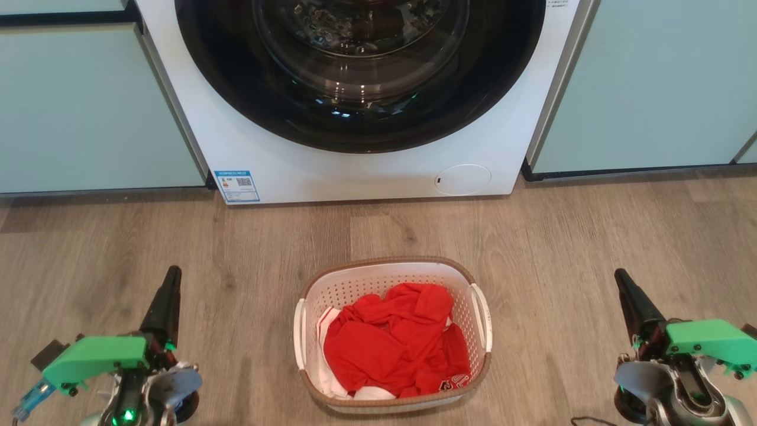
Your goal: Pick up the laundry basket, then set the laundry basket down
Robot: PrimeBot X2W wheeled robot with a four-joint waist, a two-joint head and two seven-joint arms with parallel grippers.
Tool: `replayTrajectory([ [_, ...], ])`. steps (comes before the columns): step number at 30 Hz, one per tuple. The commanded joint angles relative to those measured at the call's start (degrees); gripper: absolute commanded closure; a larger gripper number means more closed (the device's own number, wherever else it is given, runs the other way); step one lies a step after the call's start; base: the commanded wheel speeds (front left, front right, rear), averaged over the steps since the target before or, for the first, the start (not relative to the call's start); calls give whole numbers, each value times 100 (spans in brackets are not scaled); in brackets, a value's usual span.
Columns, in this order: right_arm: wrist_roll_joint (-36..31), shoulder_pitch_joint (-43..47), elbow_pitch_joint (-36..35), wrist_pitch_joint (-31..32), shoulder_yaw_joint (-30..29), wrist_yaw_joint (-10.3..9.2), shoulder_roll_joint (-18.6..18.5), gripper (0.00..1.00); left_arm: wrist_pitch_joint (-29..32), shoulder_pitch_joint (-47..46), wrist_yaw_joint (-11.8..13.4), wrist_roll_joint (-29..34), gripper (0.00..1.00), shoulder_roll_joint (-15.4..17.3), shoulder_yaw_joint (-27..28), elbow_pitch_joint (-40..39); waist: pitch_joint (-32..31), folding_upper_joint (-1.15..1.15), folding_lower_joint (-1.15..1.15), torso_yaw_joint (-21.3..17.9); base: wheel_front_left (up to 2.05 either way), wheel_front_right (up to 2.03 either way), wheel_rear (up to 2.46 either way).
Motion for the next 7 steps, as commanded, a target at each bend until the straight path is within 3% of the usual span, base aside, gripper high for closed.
replayTrajectory([
  [1, -6, -262, -182, 32, 79, 9, -74, 100, 38, -336, -38, 28, 100, 43, 232, -168, 0, 0, 0, 0, 0, 0, 0],
  [7, -14, -263, -181, 40, 69, 9, -67, 100, 45, -337, -38, 36, 100, 36, 241, -168, 0, 0, 0, 0, 0, 0, 0],
])
